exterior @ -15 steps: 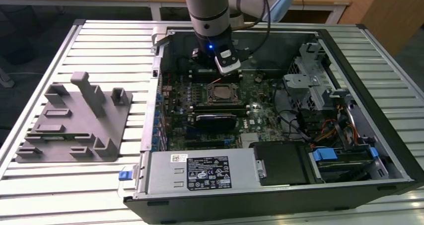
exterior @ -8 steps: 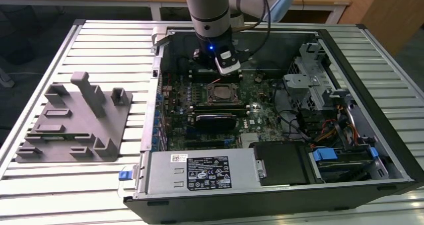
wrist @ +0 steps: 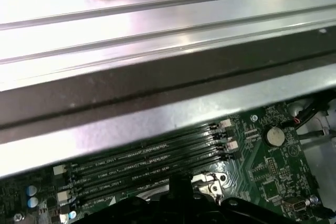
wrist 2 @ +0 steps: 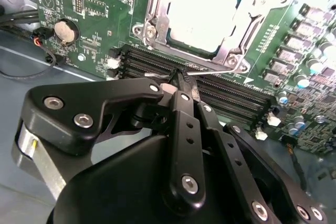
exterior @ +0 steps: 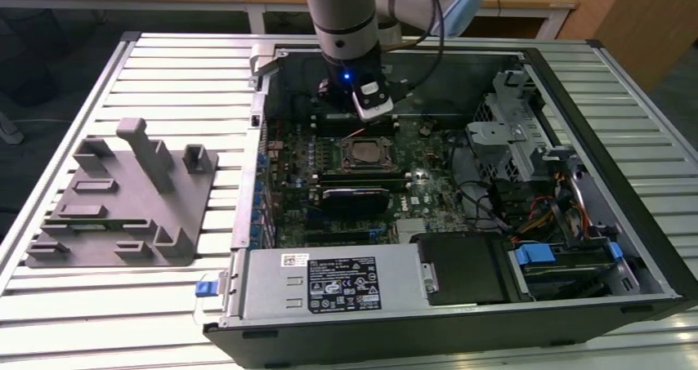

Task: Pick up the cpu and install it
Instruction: 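Install the first cpu locking lever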

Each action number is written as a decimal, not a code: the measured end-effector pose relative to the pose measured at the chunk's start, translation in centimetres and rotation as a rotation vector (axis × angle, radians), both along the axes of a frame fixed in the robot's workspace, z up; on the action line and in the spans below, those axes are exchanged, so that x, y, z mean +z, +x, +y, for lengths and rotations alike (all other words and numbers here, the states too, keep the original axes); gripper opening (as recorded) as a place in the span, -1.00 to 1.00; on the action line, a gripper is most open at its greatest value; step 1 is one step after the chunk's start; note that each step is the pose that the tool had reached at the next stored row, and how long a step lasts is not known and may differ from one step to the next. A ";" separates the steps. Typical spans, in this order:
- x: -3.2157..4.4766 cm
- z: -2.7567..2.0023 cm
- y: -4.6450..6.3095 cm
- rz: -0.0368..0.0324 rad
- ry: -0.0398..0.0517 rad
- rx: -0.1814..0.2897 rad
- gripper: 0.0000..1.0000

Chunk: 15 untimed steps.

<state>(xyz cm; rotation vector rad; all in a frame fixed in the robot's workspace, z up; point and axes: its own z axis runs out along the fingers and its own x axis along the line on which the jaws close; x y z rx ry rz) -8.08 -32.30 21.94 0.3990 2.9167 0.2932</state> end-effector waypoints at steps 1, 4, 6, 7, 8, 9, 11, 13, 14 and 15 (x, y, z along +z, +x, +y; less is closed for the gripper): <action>-0.04 0.10 0.0 0.0001 -0.0001 -0.002 -0.79; -0.19 0.23 0.0 -0.0016 0.0001 -0.006 -0.79; -0.34 0.25 0.0 -0.0039 -0.0001 -0.009 -0.79; -0.44 0.25 0.0 -0.0054 0.0000 -0.010 -0.79; -0.54 0.26 0.0 -0.0067 -0.0001 -0.011 -0.79; -0.65 0.27 0.0 -0.0079 -0.0001 -0.012 -0.79; -0.82 0.30 0.0 -0.0092 0.0000 -0.014 -0.79; -0.95 0.36 0.0 -0.0097 -0.0002 -0.015 -0.79; -1.01 0.41 0.0 -0.0098 -0.0002 -0.016 -0.79; -1.07 0.44 0.0 -0.0100 -0.0002 -0.016 -0.79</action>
